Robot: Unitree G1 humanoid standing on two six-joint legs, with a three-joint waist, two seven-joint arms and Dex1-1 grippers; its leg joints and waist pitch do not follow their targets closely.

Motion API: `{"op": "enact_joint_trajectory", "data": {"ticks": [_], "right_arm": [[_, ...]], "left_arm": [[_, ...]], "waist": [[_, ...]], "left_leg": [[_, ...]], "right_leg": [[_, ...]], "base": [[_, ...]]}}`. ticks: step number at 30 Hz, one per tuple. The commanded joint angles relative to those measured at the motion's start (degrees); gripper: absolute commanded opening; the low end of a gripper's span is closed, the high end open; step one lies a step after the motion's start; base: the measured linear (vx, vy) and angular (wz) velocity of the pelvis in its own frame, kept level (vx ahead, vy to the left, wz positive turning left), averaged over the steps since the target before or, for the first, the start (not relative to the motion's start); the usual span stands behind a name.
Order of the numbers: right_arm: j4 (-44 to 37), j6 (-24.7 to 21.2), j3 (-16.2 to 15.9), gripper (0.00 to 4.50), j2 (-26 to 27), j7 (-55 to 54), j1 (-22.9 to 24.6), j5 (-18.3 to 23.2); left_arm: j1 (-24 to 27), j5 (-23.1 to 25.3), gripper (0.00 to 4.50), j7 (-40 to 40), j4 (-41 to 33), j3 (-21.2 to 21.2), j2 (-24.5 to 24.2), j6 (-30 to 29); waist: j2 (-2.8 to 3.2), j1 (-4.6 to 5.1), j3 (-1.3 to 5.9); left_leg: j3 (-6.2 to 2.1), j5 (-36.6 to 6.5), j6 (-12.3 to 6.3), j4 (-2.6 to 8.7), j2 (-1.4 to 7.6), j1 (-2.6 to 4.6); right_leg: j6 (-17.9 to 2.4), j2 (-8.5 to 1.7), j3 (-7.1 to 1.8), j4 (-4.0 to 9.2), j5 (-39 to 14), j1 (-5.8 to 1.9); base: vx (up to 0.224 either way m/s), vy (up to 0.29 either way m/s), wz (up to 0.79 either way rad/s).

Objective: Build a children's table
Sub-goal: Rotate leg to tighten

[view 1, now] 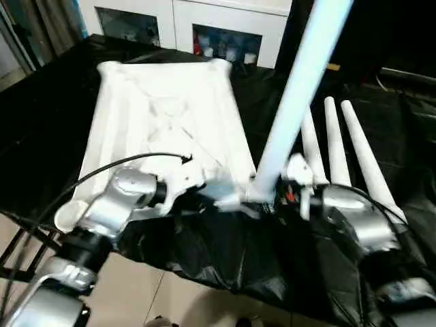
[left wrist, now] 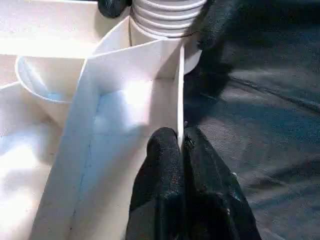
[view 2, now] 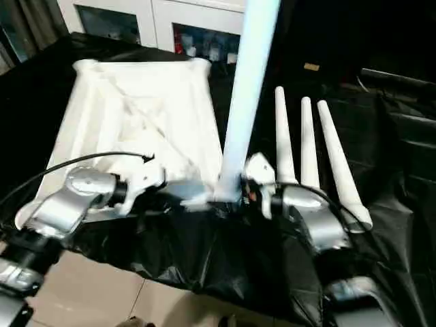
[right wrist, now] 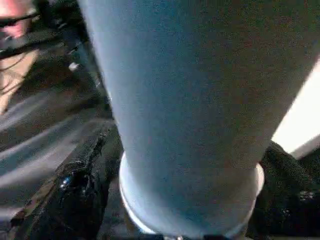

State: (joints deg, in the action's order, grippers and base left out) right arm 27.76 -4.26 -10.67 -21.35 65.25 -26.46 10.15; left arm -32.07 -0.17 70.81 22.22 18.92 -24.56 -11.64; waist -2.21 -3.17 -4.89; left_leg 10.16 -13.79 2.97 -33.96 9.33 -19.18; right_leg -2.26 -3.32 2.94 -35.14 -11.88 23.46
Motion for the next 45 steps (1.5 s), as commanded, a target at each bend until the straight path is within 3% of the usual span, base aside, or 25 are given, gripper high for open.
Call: {"op": "enact_joint_trajectory", "data": {"ticks": [1,3,6,7,8,9,11,12,13,14,19,24,25,26,27,29,31,33,34,35,36,38,41,43,45], "right_arm": [[-1.3,-1.3,-2.3,3.53,0.5,1.8,0.7,-0.4],[-1.5,-1.6,-2.2,3.43,0.5,2.1,0.8,-0.2],[-2.2,-2.2,-2.0,3.12,0.5,2.4,1.6,0.8],[-2.2,-2.2,-2.0,3.02,0.5,2.4,1.6,0.8],[-2.4,-2.4,-2.0,2.94,0.6,2.5,2.0,1.1],[-2.7,-2.6,-1.9,2.90,0.9,2.6,2.5,1.4],[-3.0,-2.7,-2.0,2.90,1.1,2.7,3.4,1.5],[-3.1,-2.8,-2.0,2.84,1.4,2.6,3.9,1.7],[-3.1,-2.9,-2.0,2.84,1.5,2.5,4.1,1.8],[-3.0,-2.8,-1.9,2.82,2.4,1.7,4.9,1.6],[-1.6,-2.9,-0.8,2.80,5.3,-2.4,5.8,1.8],[4.1,-1.0,2.1,2.80,9.6,-15.8,3.9,-1.1],[5.7,-0.6,2.7,2.80,10.5,-18.6,3.2,-1.6],[11.3,0.0,5.2,2.80,13.6,-28.3,0.3,-2.7],[11.5,0.0,5.3,2.79,13.7,-28.7,0.2,-2.8],[16.6,0.3,7.6,2.79,16.5,-36.3,-2.7,-2.9],[20.1,0.7,8.7,2.79,18.7,-42.7,-5.1,-3.4],[20.7,1.0,8.8,2.79,19.4,-43.6,-5.7,-3.5],[21.6,1.2,8.8,2.79,20.2,-45.1,-6.4,-3.8],[22.3,1.6,8.5,2.79,21.1,-46.2,-7.0,-4.4],[22.7,2.1,8.3,2.79,21.4,-46.7,-7.2,-4.8],[23.2,2.7,8.0,2.79,21.6,-46.7,-7.5,-5.1],[25.5,5.4,9.6,2.79,22.3,-46.2,-8.4,-4.7],[25.5,6.2,10.1,3.35,22.0,-44.9,-8.6,-4.1],[25.2,6.7,10.1,3.49,21.5,-43.2,-8.7,-3.7]], "left_arm": [[0.4,-1.8,0.00,3.2,-0.8,2.2,1.5,1.5],[0.4,-1.8,0.00,3.5,-0.8,2.2,1.3,1.6],[0.3,-2.0,0.00,4.0,-0.4,2.1,1.0,2.0],[0.3,-2.0,0.00,4.0,-0.4,2.1,1.0,2.0],[0.3,-2.2,0.00,4.2,-0.2,2.0,1.0,1.9],[0.3,-2.4,0.00,4.4,-0.1,1.8,1.0,1.9],[0.3,-2.6,0.00,4.7,0.0,1.7,1.0,2.0],[0.4,-2.7,0.00,4.8,0.1,1.6,1.0,2.0],[0.4,-2.7,0.00,4.9,0.1,1.5,0.9,2.0],[0.6,-3.0,0.00,5.1,0.1,1.2,0.9,1.6],[1.2,-3.3,0.00,4.4,0.1,0.5,1.3,0.8],[1.2,-2.1,0.00,-1.8,1.7,-0.6,4.4,-1.6],[1.1,-1.7,0.00,-3.4,2.2,-0.8,5.2,-2.2],[0.1,-0.6,0.00,-9.4,3.9,-1.7,8.4,-3.9],[0.1,-0.5,0.00,-9.7,4.0,-1.7,8.5,-4.0],[-1.1,0.6,0.00,-15.2,5.3,-2.4,11.7,-5.6],[-2.1,1.7,0.00,-20.4,6.1,-3.2,14.7,-6.7],[-2.3,1.9,0.00,-21.4,5.9,-3.2,15.5,-7.4],[-2.3,2.4,0.00,-22.7,5.5,-3.0,16.2,-7.7],[-2.0,2.8,0.00,-23.5,4.8,-2.6,17.0,-7.9],[-1.8,2.8,0.00,-23.7,4.6,-2.4,17.3,-7.8],[-1.6,2.8,0.00,-24.0,4.5,-2.5,17.4,-7.6],[-0.6,3.3,0.00,-22.8,3.9,-2.0,16.8,-5.4],[0.0,2.9,0.00,-21.7,3.2,-2.1,16.3,-4.4],[0.4,2.5,0.00,-20.5,2.6,-2.0,15.6,-3.1]], "waist": [[0.15,-0.02,3.52],[0.42,-0.15,3.59],[0.27,-0.30,3.74],[0.64,-0.39,3.71],[0.43,-0.39,3.70],[0.84,-0.61,3.73],[0.74,-0.64,3.69],[1.16,-0.80,3.61],[0.98,-0.75,3.61],[1.66,-0.95,3.54],[1.75,-0.87,3.39],[1.99,-0.01,3.03],[1.72,0.30,2.89],[1.75,0.81,2.54],[1.75,0.81,2.54],[1.72,0.99,2.45],[1.40,0.75,2.59],[1.69,0.51,2.78],[1.06,0.60,2.96],[1.44,0.42,2.98],[0.89,0.60,3.03],[1.29,0.46,3.19],[1.22,0.58,3.10],[1.28,0.63,3.02],[1.31,0.69,3.11]], "left_leg": [[-1.09,3.7,-10.18,3.41,4.26,-0.22],[-1.12,3.8,-9.65,3.36,4.24,-0.22],[-1.09,4.6,-9.57,3.28,4.20,-0.23],[-1.14,4.7,-9.59,3.26,4.20,-0.24],[-1.07,4.6,-9.63,3.24,4.21,-0.22],[-1.18,4.7,-9.50,3.24,4.22,-0.24],[-1.12,4.2,-9.43,3.26,4.24,-0.23],[-1.21,3.3,-8.98,3.34,4.27,-0.26],[-1.15,2.7,-8.77,3.39,4.30,-0.24],[-1.22,1.7,-8.03,3.44,4.35,-0.18],[-1.31,-0.4,-6.13,3.74,4.26,-0.48],[-1.51,-5.2,-2.55,4.29,4.14,-0.27],[-1.56,-5.4,-1.97,4.39,4.00,-0.45],[-1.52,-7.2,-1.27,4.54,3.91,-0.17],[-1.52,-7.2,-1.27,4.54,3.91,-0.17],[-1.64,-8.1,-0.60,4.60,3.65,0.02],[-1.36,-7.2,-1.47,4.50,3.64,0.23],[-1.31,-5.4,-2.51,4.53,3.67,-0.13],[-1.25,-4.7,-2.88,4.50,3.71,-0.27],[-1.29,-3.8,-3.46,4.46,3.68,-0.33],[-1.15,-3.7,-4.00,4.42,3.68,-0.37],[-1.26,-2.3,-4.65,4.35,3.68,-0.64],[-1.26,-3.1,-5.18,4.40,3.73,-0.73],[-1.30,-4.3,-5.03,4.53,3.83,-0.65],[-1.28,-4.5,-4.89,4.56,3.90,-0.64]], "right_leg": [[-18.5,-5.63,-3.37,2.67,3.0,-3.60],[-18.8,-5.71,-3.36,2.56,3.3,-3.59],[-19.0,-5.57,-3.32,2.33,4.9,-3.72],[-19.1,-5.60,-3.30,2.28,5.3,-3.66],[-19.1,-5.54,-3.27,2.33,5.7,-3.65],[-19.2,-5.63,-3.25,2.22,6.0,-3.71],[-19.3,-5.53,-3.20,2.33,6.1,-3.67],[-19.4,-5.64,-3.17,2.40,5.2,-3.69],[-19.3,-5.61,-3.17,2.54,4.8,-3.72],[-19.4,-5.63,-3.15,2.61,4.3,-3.65],[-19.0,-5.68,-3.16,2.85,3.5,-3.99],[-17.2,-5.98,-3.31,4.01,-6.1,-3.97],[-16.4,-5.89,-3.36,4.19,-8.1,-4.01],[-15.2,-5.86,-3.44,4.85,-13.4,-3.52],[-15.2,-5.86,-3.44,4.85,-13.4,-3.52],[-12.8,-5.88,-3.37,5.59,-20.4,-3.36],[-12.1,-5.80,-3.55,5.72,-19.9,-3.11],[-12.2,-5.67,-3.48,5.36,-16.5,-3.21],[-12.4,-5.61,-3.44,5.14,-15.0,-3.34],[-12.8,-5.63,-3.44,4.88,-12.7,-3.31],[-13.0,-5.56,-3.40,4.84,-11.7,-3.29],[-13.4,-5.71,-3.34,4.45,-9.4,-3.49],[-13.4,-5.81,-3.28,4.59,-10.1,-3.44],[-13.1,-5.84,-3.25,4.82,-11.9,-3.35],[-13.1,-5.76,-3.30,4.73,-11.6,-3.35]], "base": [[0.000,0.000,0.00],[0.000,0.000,0.00],[0.000,0.000,0.00],[0.000,0.000,0.00],[0.000,0.000,0.00],[0.000,0.000,0.00],[0.000,0.000,0.00],[0.000,0.000,0.00],[0.000,0.000,0.00],[0.000,0.000,0.00],[0.000,0.000,0.00],[0.000,0.000,0.00],[0.000,0.000,0.00],[0.000,0.000,0.00],[0.000,0.000,0.00],[0.000,0.000,0.00],[0.000,0.000,0.00],[0.000,0.000,0.00],[0.000,0.000,0.00],[0.000,0.000,0.00],[0.000,0.000,0.00],[0.000,0.000,0.00],[0.000,0.000,0.00],[0.000,0.000,0.00],[0.000,0.000,0.00]]}}
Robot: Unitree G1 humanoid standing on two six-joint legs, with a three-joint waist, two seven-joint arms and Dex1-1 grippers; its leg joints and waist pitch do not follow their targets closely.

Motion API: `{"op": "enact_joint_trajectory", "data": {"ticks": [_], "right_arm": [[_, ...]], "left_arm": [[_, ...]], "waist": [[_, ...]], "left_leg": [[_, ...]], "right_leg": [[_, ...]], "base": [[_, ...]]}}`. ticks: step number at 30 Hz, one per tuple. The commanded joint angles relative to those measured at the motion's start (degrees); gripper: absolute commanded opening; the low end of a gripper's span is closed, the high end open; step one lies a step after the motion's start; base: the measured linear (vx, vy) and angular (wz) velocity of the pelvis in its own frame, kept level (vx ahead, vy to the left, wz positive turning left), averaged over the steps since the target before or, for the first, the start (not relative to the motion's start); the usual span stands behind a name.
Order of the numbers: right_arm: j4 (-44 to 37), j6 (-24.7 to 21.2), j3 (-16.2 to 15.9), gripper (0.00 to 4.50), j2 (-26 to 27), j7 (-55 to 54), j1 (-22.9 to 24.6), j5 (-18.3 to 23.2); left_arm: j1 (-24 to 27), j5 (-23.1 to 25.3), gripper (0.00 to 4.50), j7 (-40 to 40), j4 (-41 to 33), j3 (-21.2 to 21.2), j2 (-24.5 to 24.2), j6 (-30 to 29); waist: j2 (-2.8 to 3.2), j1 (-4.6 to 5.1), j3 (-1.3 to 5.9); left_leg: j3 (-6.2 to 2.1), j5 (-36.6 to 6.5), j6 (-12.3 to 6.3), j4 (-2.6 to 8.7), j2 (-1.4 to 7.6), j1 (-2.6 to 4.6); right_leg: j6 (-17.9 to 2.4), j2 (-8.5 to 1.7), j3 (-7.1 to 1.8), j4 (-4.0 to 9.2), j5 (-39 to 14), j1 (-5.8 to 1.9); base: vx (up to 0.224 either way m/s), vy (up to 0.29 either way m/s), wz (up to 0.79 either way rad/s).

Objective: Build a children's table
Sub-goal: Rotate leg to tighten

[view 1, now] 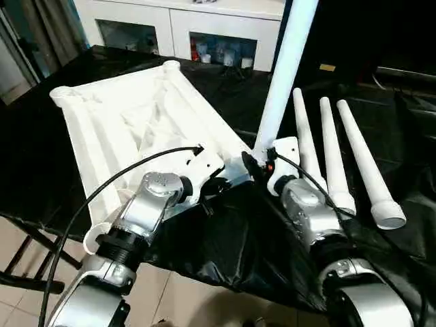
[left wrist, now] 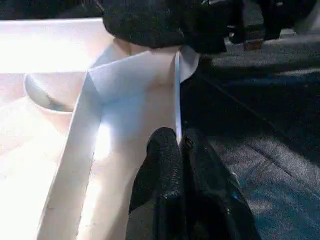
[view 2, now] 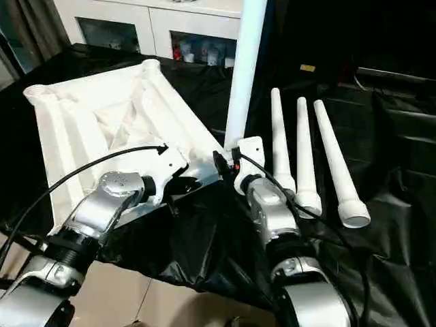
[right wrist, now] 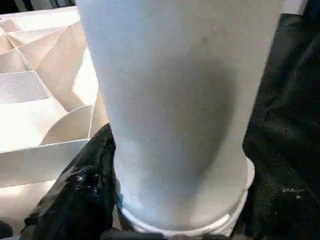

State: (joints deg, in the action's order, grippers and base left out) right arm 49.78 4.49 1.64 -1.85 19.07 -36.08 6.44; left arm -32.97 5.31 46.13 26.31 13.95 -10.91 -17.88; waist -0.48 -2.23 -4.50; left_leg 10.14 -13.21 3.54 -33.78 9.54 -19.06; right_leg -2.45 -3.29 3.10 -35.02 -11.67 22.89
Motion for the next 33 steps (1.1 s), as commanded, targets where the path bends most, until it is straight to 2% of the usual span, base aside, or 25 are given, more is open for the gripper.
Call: {"op": "enact_joint_trajectory", "data": {"ticks": [1,3,4,5,6,8,12,14,15,18,24,29,33], "right_arm": [[2.8,-1.4,-2.6,3.52,1.4,3.8,0.9,-0.3],[1.8,-0.1,-3.4,3.79,0.3,6.0,1.2,-0.7],[1.3,0.1,-3.7,3.79,-0.1,6.9,1.3,-0.8],[-0.8,0.9,-5.0,3.79,-2.1,11.6,2.2,-0.8],[-1.5,1.2,-5.5,3.79,-2.9,13.7,2.5,-0.9],[-3.2,1.4,-6.5,3.79,-4.7,17.1,3.2,-1.1],[-8.5,0.0,-8.4,3.79,-8.8,28.4,5.8,0.5],[-11.4,-1.0,-9.4,3.79,-11.2,33.6,7.2,1.3],[-12.2,-1.2,-9.7,3.79,-11.9,35.2,7.6,1.6],[-15.9,-2.7,-11.3,3.79,-15.2,41.5,9.2,3.0],[-19.2,-5.0,-14.0,3.23,-19.4,49.6,10.3,3.3],[-20.1,-6.2,-13.9,2.85,-19.5,50.8,10.5,3.0],[-20.2,-7.6,-13.6,2.79,-18.3,49.0,11.1,3.6]], "left_arm": [[1.6,-3.3,0.00,5.1,-1.9,3.2,1.5,3.9],[2.1,-3.5,0.00,6.8,-2.3,3.5,0.3,4.6],[2.2,-3.5,0.00,7.4,-2.3,3.6,0.0,5.0],[2.7,-4.0,0.00,9.9,-2.6,3.9,-1.5,6.1],[2.9,-4.2,0.00,10.9,-2.7,3.9,-2.1,6.3],[3.3,-5.1,0.00,13.2,-3.2,3.8,-3.0,6.3],[4.0,-5.5,0.00,17.5,-3.7,4.2,-5.2,7.5],[4.2,-5.6,0.00,19.5,-3.7,4.6,-6.3,7.9],[4.2,-5.6,0.00,20.2,-3.7,4.8,-6.7,8.0],[4.4,-5.8,0.00,23.2,-3.7,5.7,-8.4,9.0],[5.0,-5.6,0.00,29.3,-3.9,7.5,-11.9,10.8],[5.0,-5.4,0.00,30.4,-3.6,7.3,-12.3,11.2],[4.6,-7.0,0.00,29.5,-3.0,6.0,-11.2,9.8]], "waist": [[-0.49,-0.22,2.81],[-0.52,-0.28,3.04],[-0.57,-0.26,3.13],[-0.60,-0.52,3.25],[-0.67,-0.46,3.31],[-0.57,-0.66,3.42],[-0.78,-0.91,3.41],[-0.82,-1.01,3.48],[-0.85,-1.18,3.40],[-0.84,-1.46,3.40],[-0.90,-1.61,3.53],[-1.02,-1.59,3.72],[-1.19,-1.61,3.91]], "left_leg": [[-1.29,-4.7,-5.60,4.36,3.73,-0.80],[-1.17,-2.7,-6.46,4.13,3.67,-0.83],[-1.12,-1.9,-6.81,4.05,3.63,-0.91],[-1.03,-0.8,-7.99,3.81,3.56,-0.82],[-1.00,0.6,-9.10,3.69,3.56,-1.07],[-0.97,2.1,-10.30,3.50,3.73,-0.95],[-0.93,1.9,-11.37,3.40,4.00,-0.97],[-0.88,2.1,-11.39,3.37,4.11,-0.77],[-0.95,1.9,-11.30,3.41,4.08,-0.91],[-0.85,1.5,-11.13,3.35,4.18,-0.83],[-0.89,1.6,-10.19,3.26,4.18,-1.02],[-0.92,2.2,-9.69,3.23,4.22,-0.96],[-0.91,2.9,-9.79,3.11,4.14,-1.01]], "right_leg": [[-13.0,-5.81,-3.45,4.51,-11.1,-2.86],[-13.9,-5.74,-3.45,4.04,-7.0,-2.91],[-14.2,-5.71,-3.47,3.81,-5.5,-3.01],[-14.7,-5.66,-3.40,3.64,-3.2,-2.96],[-15.1,-5.68,-3.37,3.26,-0.9,-3.17],[-15.8,-5.74,-3.19,2.96,1.4,-3.07],[-16.0,-5.77,-2.97,3.01,0.3,-3.16],[-15.9,-5.72,-2.93,3.05,-0.4,-3.00],[-15.8,-5.71,-2.89,3.09,-0.9,-3.17],[-15.5,-5.62,-2.83,3.12,-1.8,-3.05],[-15.4,-5.67,-2.69,3.01,-2.0,-3.13],[-15.6,-5.65,-2.66,2.80,-0.9,-3.18],[-15.9,-5.71,-2.63,2.71,-0.1,-3.29]], "base": [[0.000,0.000,0.00],[0.000,0.000,0.00],[0.000,0.000,0.00],[0.000,0.000,0.00],[0.000,0.000,0.00],[0.000,0.000,0.00],[0.000,0.000,0.00],[0.000,0.000,0.00],[0.000,0.000,0.00],[0.000,0.000,0.00],[0.000,0.000,0.00],[0.000,0.000,0.00],[0.000,0.000,0.00]]}}
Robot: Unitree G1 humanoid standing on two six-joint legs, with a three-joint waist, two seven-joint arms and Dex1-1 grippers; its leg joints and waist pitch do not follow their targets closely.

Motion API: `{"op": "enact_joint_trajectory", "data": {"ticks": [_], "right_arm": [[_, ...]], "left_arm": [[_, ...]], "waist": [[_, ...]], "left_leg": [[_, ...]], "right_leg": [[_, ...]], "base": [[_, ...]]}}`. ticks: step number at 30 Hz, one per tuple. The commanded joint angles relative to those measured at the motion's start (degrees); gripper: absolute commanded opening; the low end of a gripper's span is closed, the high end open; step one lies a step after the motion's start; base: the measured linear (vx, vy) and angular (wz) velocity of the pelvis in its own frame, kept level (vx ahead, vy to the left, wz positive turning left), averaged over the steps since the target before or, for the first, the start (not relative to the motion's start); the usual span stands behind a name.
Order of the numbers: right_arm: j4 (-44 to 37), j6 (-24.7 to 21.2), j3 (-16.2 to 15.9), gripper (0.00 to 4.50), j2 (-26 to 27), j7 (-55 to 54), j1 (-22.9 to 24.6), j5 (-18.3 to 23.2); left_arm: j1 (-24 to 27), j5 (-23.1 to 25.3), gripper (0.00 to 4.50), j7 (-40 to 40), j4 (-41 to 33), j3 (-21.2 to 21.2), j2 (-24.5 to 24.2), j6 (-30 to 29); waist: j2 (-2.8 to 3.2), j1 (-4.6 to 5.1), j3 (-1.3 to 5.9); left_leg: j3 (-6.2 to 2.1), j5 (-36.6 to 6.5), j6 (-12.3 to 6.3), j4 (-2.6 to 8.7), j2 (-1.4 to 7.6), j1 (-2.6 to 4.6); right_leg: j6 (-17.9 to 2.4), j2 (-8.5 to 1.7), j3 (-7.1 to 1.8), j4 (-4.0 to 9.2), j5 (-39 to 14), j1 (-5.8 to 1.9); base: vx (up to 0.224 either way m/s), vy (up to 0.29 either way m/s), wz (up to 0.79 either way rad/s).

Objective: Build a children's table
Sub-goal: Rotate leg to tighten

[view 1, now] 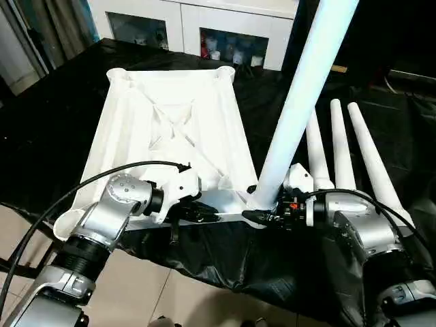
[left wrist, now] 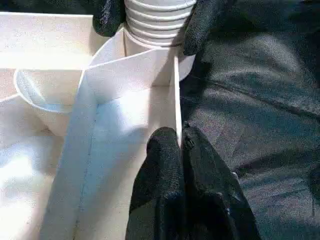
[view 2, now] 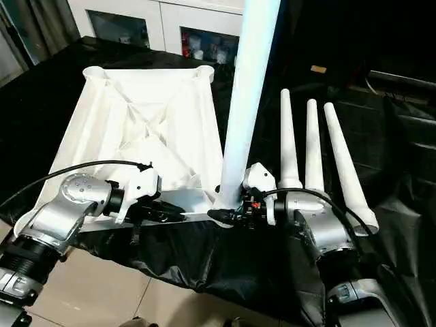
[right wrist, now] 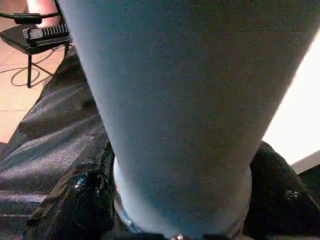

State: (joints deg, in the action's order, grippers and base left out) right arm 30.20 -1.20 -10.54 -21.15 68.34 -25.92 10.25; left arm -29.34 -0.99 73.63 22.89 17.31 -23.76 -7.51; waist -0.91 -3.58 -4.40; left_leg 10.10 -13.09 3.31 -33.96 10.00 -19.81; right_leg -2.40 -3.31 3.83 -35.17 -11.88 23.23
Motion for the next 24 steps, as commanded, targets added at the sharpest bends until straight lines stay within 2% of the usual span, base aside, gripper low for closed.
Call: {"op": "enact_joint_trajectory", "data": {"ticks": [1,3,5,6,7,10,13,15,16,17,20,21,23,24], "right_arm": [[-0.7,-2.2,-1.2,2.79,1.6,-1.8,1.1,-0.2],[0.4,-2.0,-0.1,2.79,3.8,-6.9,1.2,-0.5],[3.2,-2.0,1.3,2.78,7.1,-15.7,0.5,-2.1],[3.3,-1.9,1.3,2.78,7.2,-16.0,0.5,-2.2],[4.5,-1.8,1.7,2.78,8.5,-19.4,0.2,-3.0],[10.1,-2.2,3.6,2.77,14.4,-32.5,-2.0,-5.0],[12.6,-2.3,4.5,2.77,17.1,-38.2,-3.2,-5.2],[14.9,-2.8,5.3,2.77,19.3,-44.2,-4.7,-5.7],[15.4,-2.1,5.9,2.77,20.4,-45.0,-5.1,-5.2],[15.2,-1.7,6.2,3.33,20.8,-44.4,-5.1,-4.9],[14.6,-1.2,6.7,3.57,21.1,-43.0,-5.0,-4.5],[14.3,-0.8,6.5,3.69,20.7,-42.2,-5.0,-4.8],[14.0,0.8,6.4,3.90,19.6,-41.3,-5.0,-5.5],[13.5,1.3,6.4,3.94,18.8,-39.8,-5.0,-5.3]], "left_arm": [[0.8,-1.1,0.00,1.1,0.5,2.3,2.1,-1.4],[-0.1,-0.7,0.00,-2.2,1.7,1.3,3.5,-2.3],[-1.8,0.4,0.00,-7.9,3.9,0.0,5.5,-3.8],[-1.8,0.4,0.00,-8.1,4.0,0.0,5.6,-3.8],[-2.6,0.7,0.00,-10.3,4.9,-0.6,6.5,-4.4],[-4.8,3.0,0.00,-17.2,6.8,-0.8,9.7,-6.9],[-5.6,4.7,0.00,-20.6,7.3,-0.2,11.5,-7.9],[-6.0,5.8,0.00,-22.8,7.5,0.6,13.3,-8.6],[-5.8,6.3,0.00,-23.4,7.4,1.3,14.5,-9.1],[-5.6,6.4,0.00,-23.5,7.4,1.5,14.9,-9.2],[-5.4,6.4,0.00,-23.5,7.6,1.8,15.3,-8.7],[-5.2,6.3,0.00,-23.0,7.7,2.0,15.0,-8.0],[-4.7,5.8,0.00,-21.2,7.2,2.2,14.1,-6.6],[-4.4,5.6,0.00,-20.4,7.0,2.0,13.4,-5.9]], "waist": [[-0.67,-0.30,3.75],[-0.78,-0.23,3.74],[-0.75,0.07,3.36],[-0.75,0.16,3.23],[-0.77,0.27,3.18],[-0.73,0.65,2.77],[-0.63,0.70,2.78],[-0.64,0.73,2.82],[-0.45,0.71,2.88],[-0.50,0.63,2.89],[-0.54,0.50,3.00],[-0.29,0.46,2.98],[-0.47,0.38,3.01],[-0.31,0.42,3.05]], "left_leg": [[-0.87,2.6,-9.42,3.32,3.67,-0.25],[-0.88,2.2,-8.90,3.37,3.65,-0.20],[-0.93,-0.3,-7.18,3.77,3.58,-0.02],[-1.00,-2.8,-5.23,3.99,3.46,0.22],[-1.01,-3.9,-4.39,4.06,3.43,0.23],[-1.31,-7.2,-1.74,4.55,3.29,0.29],[-1.27,-7.6,-1.55,4.67,3.37,0.52],[-1.33,-7.3,-1.50,4.75,3.40,0.33],[-1.32,-7.2,-1.49,4.72,3.36,0.35],[-1.21,-7.4,-1.72,4.68,3.43,0.49],[-1.25,-7.2,-2.38,4.70,3.43,0.27],[-1.28,-6.8,-2.55,4.73,3.47,0.28],[-1.23,-7.2,-2.76,4.71,3.47,0.27],[-1.23,-7.3,-2.86,4.69,3.44,0.21]], "right_leg": [[-15.9,-5.74,-3.39,2.89,-0.2,-3.63],[-15.6,-5.71,-3.43,3.01,-1.0,-3.54],[-15.1,-5.78,-3.47,3.76,-5.1,-3.28],[-14.2,-5.84,-3.44,4.31,-9.6,-3.34],[-13.7,-5.84,-3.50,4.45,-11.5,-3.38],[-10.4,-5.96,-3.62,5.38,-20.2,-3.24],[-10.0,-5.83,-3.76,5.56,-19.9,-2.91],[-10.2,-5.83,-3.76,5.37,-18.6,-3.02],[-10.3,-5.81,-3.74,5.28,-17.6,-3.05],[-10.6,-5.83,-3.81,5.34,-16.4,-2.89],[-10.9,-5.84,-3.77,5.14,-14.8,-3.15],[-11.2,-5.80,-3.76,5.00,-13.6,-3.11],[-11.3,-5.86,-3.76,5.08,-13.4,-3.13],[-11.5,-5.78,-3.76,5.01,-13.0,-3.17]], "base": [[0.000,0.000,0.00],[0.000,0.000,0.00],[0.000,0.000,0.00],[0.000,0.000,0.00],[0.000,0.000,0.00],[0.000,0.000,0.00],[0.000,0.000,0.00],[0.000,0.000,0.00],[0.000,0.000,0.00],[0.000,0.000,0.00],[0.000,0.000,0.00],[0.000,0.000,0.00],[0.000,0.000,0.00],[0.000,0.000,0.00]]}}
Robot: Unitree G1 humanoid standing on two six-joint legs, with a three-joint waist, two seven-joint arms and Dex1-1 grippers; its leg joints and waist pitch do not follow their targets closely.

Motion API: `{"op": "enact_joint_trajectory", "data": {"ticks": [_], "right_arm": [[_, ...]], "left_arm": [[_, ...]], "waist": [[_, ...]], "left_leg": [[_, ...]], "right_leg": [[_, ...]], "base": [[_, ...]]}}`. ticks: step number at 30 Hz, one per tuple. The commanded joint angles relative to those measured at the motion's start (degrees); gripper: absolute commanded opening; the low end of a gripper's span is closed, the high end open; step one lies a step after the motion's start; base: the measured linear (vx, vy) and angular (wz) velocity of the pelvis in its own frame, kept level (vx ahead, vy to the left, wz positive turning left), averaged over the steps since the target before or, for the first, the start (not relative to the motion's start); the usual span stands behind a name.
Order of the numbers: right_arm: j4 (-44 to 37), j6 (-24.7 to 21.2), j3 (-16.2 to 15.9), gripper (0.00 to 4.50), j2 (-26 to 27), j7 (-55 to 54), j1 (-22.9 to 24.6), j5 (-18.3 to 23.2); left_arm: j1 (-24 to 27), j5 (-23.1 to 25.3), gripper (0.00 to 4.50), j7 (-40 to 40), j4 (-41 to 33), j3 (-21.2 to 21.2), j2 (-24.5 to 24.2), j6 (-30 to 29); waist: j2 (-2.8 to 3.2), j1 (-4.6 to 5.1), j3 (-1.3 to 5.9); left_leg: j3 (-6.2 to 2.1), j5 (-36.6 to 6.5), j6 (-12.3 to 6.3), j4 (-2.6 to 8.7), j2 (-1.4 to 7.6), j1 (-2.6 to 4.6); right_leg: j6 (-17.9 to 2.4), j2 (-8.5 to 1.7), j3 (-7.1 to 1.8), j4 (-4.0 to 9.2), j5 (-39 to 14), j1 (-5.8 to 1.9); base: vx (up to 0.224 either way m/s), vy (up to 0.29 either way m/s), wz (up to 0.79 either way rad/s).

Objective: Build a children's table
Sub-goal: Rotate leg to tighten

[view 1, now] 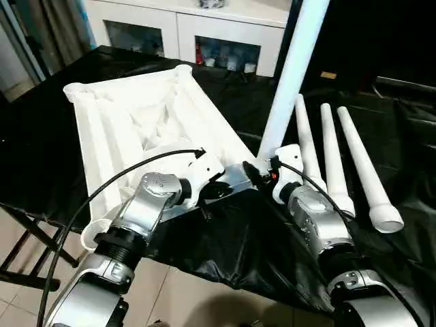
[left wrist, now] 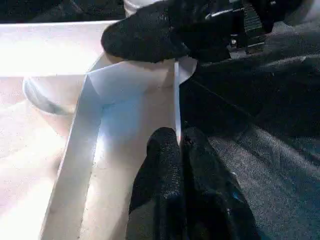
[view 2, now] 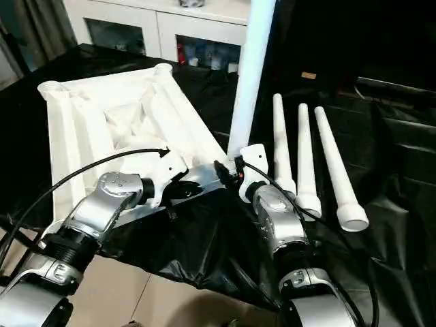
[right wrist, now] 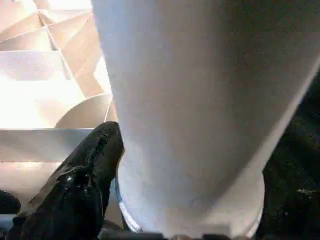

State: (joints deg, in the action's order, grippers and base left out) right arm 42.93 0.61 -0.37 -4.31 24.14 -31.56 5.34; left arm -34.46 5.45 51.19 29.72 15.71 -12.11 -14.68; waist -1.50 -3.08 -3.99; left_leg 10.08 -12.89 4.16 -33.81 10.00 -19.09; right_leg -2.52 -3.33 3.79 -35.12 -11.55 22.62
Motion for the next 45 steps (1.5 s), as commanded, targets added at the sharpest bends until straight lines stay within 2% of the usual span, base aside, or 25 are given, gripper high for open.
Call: {"op": "enact_joint_trajectory", "data": {"ticks": [1,3,7,8,9,10,11,12,14,16,17,21,26,28,29,31,33,34,36,39,41,43,44,45], "right_arm": [[0.7,-0.2,-3.8,3.99,1.7,4.8,0.6,-0.3],[-1.3,0.4,-4.4,3.99,-0.5,10.0,1.3,0.8],[-6.2,0.1,-6.2,3.99,-4.8,20.8,3.2,2.8],[-6.5,0.1,-6.3,3.99,-5.2,21.5,3.4,2.9],[-8.3,-0.4,-7.3,3.99,-7.0,25.2,4.2,3.3],[-9.0,-0.6,-7.7,3.99,-7.9,26.9,4.5,3.4],[-11.0,-1.4,-8.8,3.99,-10.3,31.5,5.4,3.8],[-11.0,-1.4,-8.8,3.99,-10.3,31.5,5.4,3.8],[-13.4,-2.3,-10.2,3.99,-13.4,38.0,6.4,3.9],[-14.5,-2.8,-10.9,3.99,-14.6,40.3,6.7,4.1],[-15.6,-3.4,-11.7,3.73,-15.7,42.4,7.0,4.4],[-17.4,-4.6,-13.1,3.51,-17.7,46.0,7.5,4.5],[-18.0,-5.5,-13.5,3.08,-18.0,46.6,7.5,4.7],[-18.1,-6.3,-13.5,3.08,-17.4,46.3,7.7,5.0],[-18.4,-6.7,-13.5,2.87,-17.2,46.4,7.8,5.0],[-18.7,-7.9,-12.7,2.81,-15.9,45.1,8.3,5.8],[-17.9,-9.1,-10.6,2.78,-12.7,39.3,8.7,6.4],[-17.9,-9.1,-10.6,2.78,-12.7,39.3,8.7,6.4],[-16.6,-8.4,-9.7,2.75,-11.0,35.4,8.5,5.6],[-11.0,-6.8,-8.1,2.74,-6.8,23.2,6.7,2.2],[-6.2,-6.3,-6.6,2.74,-3.6,13.5,4.6,0.2],[-2.7,-6.5,-5.3,2.73,-0.9,6.5,2.9,-0.3],[-1.3,-6.4,-4.8,2.73,0.2,3.4,2.1,-0.6],[0.1,-6.6,-4.3,2.73,1.4,0.2,1.4,-0.8]], "left_arm": [[0.8,-0.9,0.00,2.3,0.1,3.5,1.5,1.5],[1.5,-1.4,0.00,5.4,-0.5,3.6,-0.3,4.2],[2.6,-2.0,0.00,10.9,-1.7,3.7,-3.5,6.4],[2.6,-2.1,0.00,11.4,-1.7,3.7,-3.7,6.5],[2.9,-2.8,0.00,13.8,-1.9,3.7,-4.8,7.1],[3.1,-3.3,0.00,15.2,-2.0,3.6,-5.3,7.3],[3.3,-4.4,0.00,18.4,-2.1,3.7,-6.7,8.0],[3.3,-4.4,0.00,18.4,-2.1,3.7,-6.7,8.0],[3.2,-4.9,0.00,22.0,-1.6,4.1,-8.6,9.4],[3.1,-5.1,0.00,23.2,-1.2,4.2,-9.3,10.4],[3.1,-5.3,0.00,24.7,-1.4,4.4,-10.0,10.7],[3.6,-5.9,0.00,27.8,-2.3,4.8,-11.6,11.0],[3.6,-5.8,0.00,28.6,-1.9,4.7,-12.2,11.4],[3.6,-6.0,0.00,28.3,-1.9,4.4,-11.9,11.2],[3.5,-6.2,0.00,28.3,-1.8,4.2,-11.8,11.2],[3.3,-6.4,0.00,27.4,-1.5,3.6,-11.1,10.8],[3.0,-7.3,0.00,24.5,-1.4,2.6,-9.4,8.9],[3.0,-7.3,0.00,24.5,-1.4,2.6,-9.4,8.9],[2.6,-7.1,0.00,22.3,-1.2,2.3,-8.4,7.8],[0.7,-5.2,0.00,15.1,1.1,1.6,-5.4,5.7],[-0.6,-4.2,0.00,9.9,2.6,0.9,-2.7,4.2],[-1.5,-3.1,0.00,5.5,3.3,0.7,-0.4,2.9],[-1.8,-2.7,0.00,3.5,3.4,0.6,0.8,2.0],[-2.1,-2.2,0.00,1.1,3.6,0.5,2.0,1.5]], "waist": [[0.17,-0.06,2.64],[0.15,-0.20,2.88],[0.17,-0.30,3.36],[0.13,-0.35,3.54],[0.07,-0.26,3.51],[0.01,-0.41,3.47],[0.14,-0.40,3.40],[0.16,-0.38,3.23],[0.04,-0.49,3.04],[0.23,-0.76,2.97],[0.19,-0.84,2.98],[0.29,-1.20,2.87],[0.20,-1.44,2.96],[0.20,-1.50,2.98],[0.22,-1.56,2.94],[0.07,-1.68,2.95],[0.13,-1.70,2.82],[0.16,-1.66,2.78],[0.09,-1.33,2.66],[0.14,-0.78,2.25],[0.17,-0.14,2.12],[0.18,0.23,2.06],[0.21,0.44,1.99],[0.23,0.32,2.10]], "left_leg": [[-1.23,-7.4,-3.83,4.54,3.43,-0.63],[-1.25,-5.6,-4.72,4.36,3.40,-0.75],[-1.07,-0.6,-7.50,3.82,3.40,-0.80],[-1.06,1.6,-9.02,3.58,3.42,-0.91],[-1.01,2.4,-9.72,3.53,3.43,-0.91],[-1.03,2.9,-10.80,3.41,3.36,-0.88],[-1.00,2.9,-11.60,3.38,3.50,-0.91],[-1.02,1.9,-11.68,3.48,3.65,-0.90],[-0.93,0.1,-10.91,3.59,3.88,-0.81],[-0.86,-0.8,-10.13,3.66,4.09,-0.73],[-0.88,-1.2,-9.64,3.66,4.09,-0.73],[-0.86,-1.9,-8.24,3.76,4.04,-0.75],[-0.89,-1.0,-7.81,3.73,3.93,-0.81],[-0.91,-0.7,-7.84,3.72,3.96,-0.82],[-0.87,-0.8,-7.83,3.71,3.96,-0.77],[-0.88,-0.9,-7.74,3.73,3.98,-0.80],[-0.86,-1.7,-7.20,3.84,4.02,-0.78],[-0.91,-2.1,-6.78,3.93,4.04,-0.74],[-1.06,-3.9,-5.25,4.21,3.85,-0.66],[-1.07,-6.5,-3.32,4.49,3.63,-0.59],[-1.30,-8.1,-1.58,4.71,3.53,-0.43],[-1.47,-8.2,-1.16,4.84,3.50,-0.63],[-1.29,-8.8,-1.30,4.75,3.44,-0.37],[-1.28,-8.8,-1.46,4.68,3.38,-0.25]], "right_leg": [[-11.4,-5.79,-3.73,4.91,-13.0,-2.69],[-11.9,-5.84,-3.71,4.61,-10.3,-2.97],[-14.4,-5.57,-3.64,3.28,0.8,-3.18],[-15.3,-5.52,-3.62,2.71,5.0,-3.26],[-15.8,-5.47,-3.57,2.61,6.3,-3.09],[-16.1,-5.42,-3.44,2.63,7.0,-3.27],[-16.5,-5.56,-3.43,2.59,6.9,-3.11],[-16.5,-5.57,-3.36,2.79,5.0,-3.05],[-16.3,-5.48,-3.28,3.10,1.7,-2.99],[-16.0,-5.51,-3.31,3.15,0.0,-2.84],[-15.9,-5.60,-3.32,3.21,-0.6,-2.84],[-15.4,-5.60,-3.37,3.34,-2.0,-2.80],[-15.3,-5.63,-3.39,3.18,-0.8,-2.87],[-15.4,-5.64,-3.36,3.12,-0.3,-2.86],[-15.4,-5.61,-3.37,3.18,-0.4,-2.80],[-15.4,-5.73,-3.36,3.21,-0.7,-2.83],[-15.0,-5.74,-3.42,3.40,-2.3,-2.73],[-14.9,-5.81,-3.45,3.50,-3.1,-2.69],[-14.0,-5.86,-3.47,3.99,-6.9,-2.68],[-13.2,-5.86,-3.53,4.69,-11.6,-2.41],[-11.4,-5.99,-3.61,5.28,-17.7,-2.44],[-10.7,-5.98,-3.61,5.37,-18.8,-2.55],[-10.4,-5.89,-3.72,5.64,-19.5,-2.16],[-10.2,-5.89,-3.71,5.66,-19.5,-2.21]], "base": [[0.000,0.000,0.00],[0.000,0.000,0.00],[0.000,0.000,0.00],[0.000,0.000,0.00],[0.000,0.000,0.00],[0.000,0.000,0.00],[0.000,0.000,0.00],[0.000,0.000,0.00],[0.000,0.000,0.00],[0.000,0.000,0.00],[0.000,0.000,0.00],[0.000,0.000,0.00],[0.000,0.000,0.00],[0.000,0.000,0.00],[0.000,0.000,0.00],[0.000,0.000,0.00],[0.000,0.000,0.00],[0.000,0.000,0.00],[0.000,0.000,0.00],[0.000,0.000,0.00],[0.000,0.000,0.00],[0.000,0.000,0.00],[0.000,0.000,0.00],[0.000,0.000,0.00]]}}
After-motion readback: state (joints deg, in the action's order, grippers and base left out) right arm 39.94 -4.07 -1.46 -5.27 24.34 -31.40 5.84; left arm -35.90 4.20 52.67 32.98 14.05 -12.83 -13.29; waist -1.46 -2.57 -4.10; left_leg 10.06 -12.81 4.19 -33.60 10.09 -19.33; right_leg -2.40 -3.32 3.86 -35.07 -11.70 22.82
